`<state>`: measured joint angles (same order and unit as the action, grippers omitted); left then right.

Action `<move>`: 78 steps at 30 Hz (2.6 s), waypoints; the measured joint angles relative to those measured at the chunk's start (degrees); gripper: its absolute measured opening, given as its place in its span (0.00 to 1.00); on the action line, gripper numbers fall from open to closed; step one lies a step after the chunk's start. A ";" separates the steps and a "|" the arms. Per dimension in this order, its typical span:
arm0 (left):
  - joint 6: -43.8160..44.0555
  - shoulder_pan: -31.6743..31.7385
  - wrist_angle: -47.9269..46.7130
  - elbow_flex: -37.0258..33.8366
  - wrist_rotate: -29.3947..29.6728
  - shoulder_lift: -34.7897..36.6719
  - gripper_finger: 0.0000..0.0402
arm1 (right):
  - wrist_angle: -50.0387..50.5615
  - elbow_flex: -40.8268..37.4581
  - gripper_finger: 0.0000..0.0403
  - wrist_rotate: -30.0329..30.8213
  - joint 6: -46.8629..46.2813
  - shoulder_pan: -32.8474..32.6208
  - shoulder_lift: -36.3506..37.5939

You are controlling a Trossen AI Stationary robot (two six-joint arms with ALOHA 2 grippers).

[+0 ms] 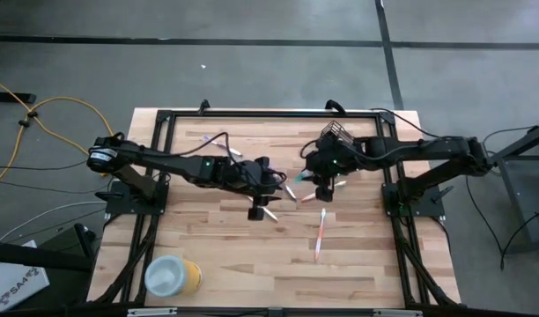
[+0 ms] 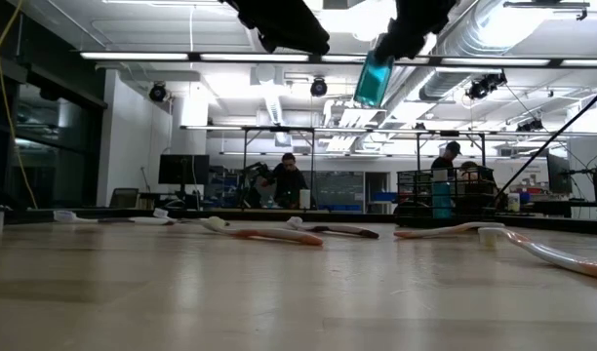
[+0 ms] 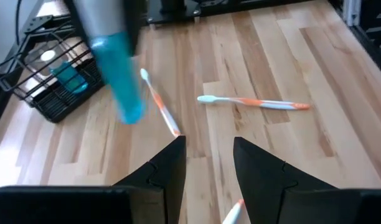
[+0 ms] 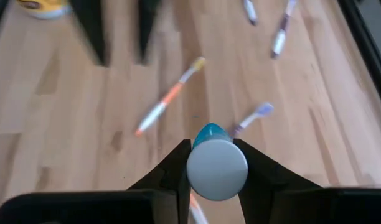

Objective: Pick & Place toothbrushing station
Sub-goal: Put the blue mouthwash bottle into the middle of the black mesh organizer

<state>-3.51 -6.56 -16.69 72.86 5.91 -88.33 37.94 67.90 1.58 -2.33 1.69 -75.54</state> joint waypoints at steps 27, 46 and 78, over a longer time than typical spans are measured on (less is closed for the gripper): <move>-0.09 -4.90 -1.96 0.00 -0.04 0.02 0.32 | 8.68 0.04 0.22 1.32 4.44 31.69 2.11; -0.11 -4.88 -2.64 0.00 -0.03 0.04 0.32 | 16.29 -0.02 0.21 1.31 -1.68 39.67 2.39; 0.11 -6.08 -2.60 0.00 -0.02 0.04 0.32 | 11.50 -13.25 0.22 2.78 -6.50 39.13 12.80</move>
<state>-3.40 -12.64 -19.29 72.86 5.90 -88.29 49.43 54.65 4.36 -8.83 40.82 -62.75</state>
